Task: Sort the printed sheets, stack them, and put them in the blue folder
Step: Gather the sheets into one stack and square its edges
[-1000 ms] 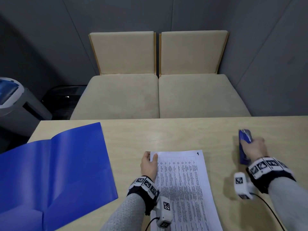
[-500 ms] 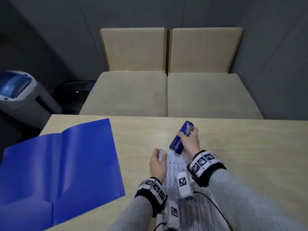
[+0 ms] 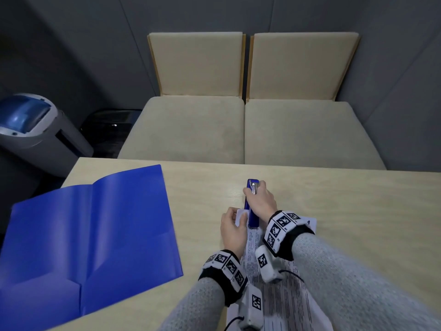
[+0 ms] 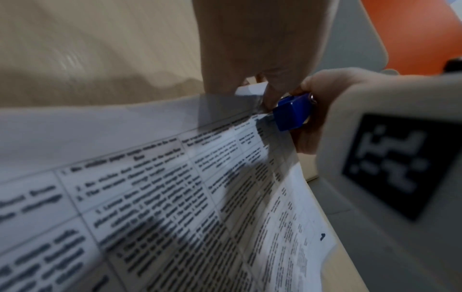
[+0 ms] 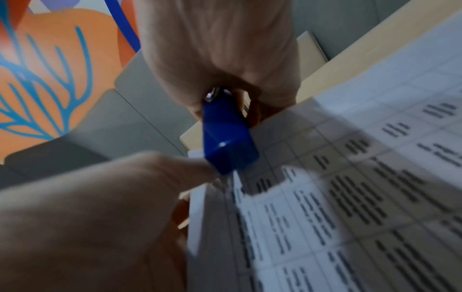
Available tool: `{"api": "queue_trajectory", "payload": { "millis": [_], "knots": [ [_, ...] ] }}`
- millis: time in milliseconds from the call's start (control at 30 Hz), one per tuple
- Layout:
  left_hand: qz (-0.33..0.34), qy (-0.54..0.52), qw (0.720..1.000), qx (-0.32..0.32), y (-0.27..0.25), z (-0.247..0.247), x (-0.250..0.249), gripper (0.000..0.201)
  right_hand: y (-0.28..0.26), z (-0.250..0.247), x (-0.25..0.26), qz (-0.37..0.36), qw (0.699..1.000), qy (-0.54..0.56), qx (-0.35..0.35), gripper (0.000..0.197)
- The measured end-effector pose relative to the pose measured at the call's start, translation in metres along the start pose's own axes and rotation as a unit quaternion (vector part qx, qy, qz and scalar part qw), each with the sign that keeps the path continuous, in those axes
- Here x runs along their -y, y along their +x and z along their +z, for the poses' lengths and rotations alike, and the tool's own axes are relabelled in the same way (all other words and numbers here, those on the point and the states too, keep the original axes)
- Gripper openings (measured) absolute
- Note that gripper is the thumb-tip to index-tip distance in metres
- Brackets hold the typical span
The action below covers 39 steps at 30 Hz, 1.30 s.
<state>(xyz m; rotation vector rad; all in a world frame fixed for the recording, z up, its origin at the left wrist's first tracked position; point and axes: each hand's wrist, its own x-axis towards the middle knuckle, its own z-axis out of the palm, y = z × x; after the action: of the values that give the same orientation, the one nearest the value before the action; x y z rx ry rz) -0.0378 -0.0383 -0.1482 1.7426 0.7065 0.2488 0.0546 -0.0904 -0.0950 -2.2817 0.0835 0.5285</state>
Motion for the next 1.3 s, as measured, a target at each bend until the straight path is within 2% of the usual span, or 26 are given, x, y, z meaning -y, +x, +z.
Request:
{"api": "queue_trajectory", "payload": {
  "millis": [167, 467, 533, 733, 1033, 1300],
  "knots": [
    [-0.075, -0.088, 0.993, 0.008, 0.003, -0.003, -0.002, 0.015, 0.002, 0.011, -0.001, 0.021, 0.999, -0.014, -0.027, 0.039],
    [-0.155, -0.075, 0.984, 0.049, 0.012, -0.013, -0.003, 0.02, 0.007, 0.02, -0.008, 0.048, 0.998, 0.017, -0.024, 0.04],
    [-0.171, -0.074, 0.98, 0.064, 0.012, -0.019, -0.004, 0.016, 0.008, 0.019, -0.008, 0.048, 0.998, 0.016, -0.024, 0.039],
    [-0.149, -0.038, 0.986, 0.058, 0.005, -0.027, -0.001, 0.017, 0.008, 0.02, -0.005, 0.045, 0.999, 0.0, -0.01, 0.041],
    [-0.168, -0.035, 0.985, 0.003, 0.005, -0.032, 0.0, 0.013, 0.007, 0.034, 0.012, 0.028, 0.999, -0.043, 0.004, 0.041],
    [-0.167, -0.051, 0.984, 0.025, 0.011, -0.035, 0.005, 0.017, 0.01, 0.04, 0.012, 0.031, 0.998, -0.06, -0.009, 0.043]
  ]
}}
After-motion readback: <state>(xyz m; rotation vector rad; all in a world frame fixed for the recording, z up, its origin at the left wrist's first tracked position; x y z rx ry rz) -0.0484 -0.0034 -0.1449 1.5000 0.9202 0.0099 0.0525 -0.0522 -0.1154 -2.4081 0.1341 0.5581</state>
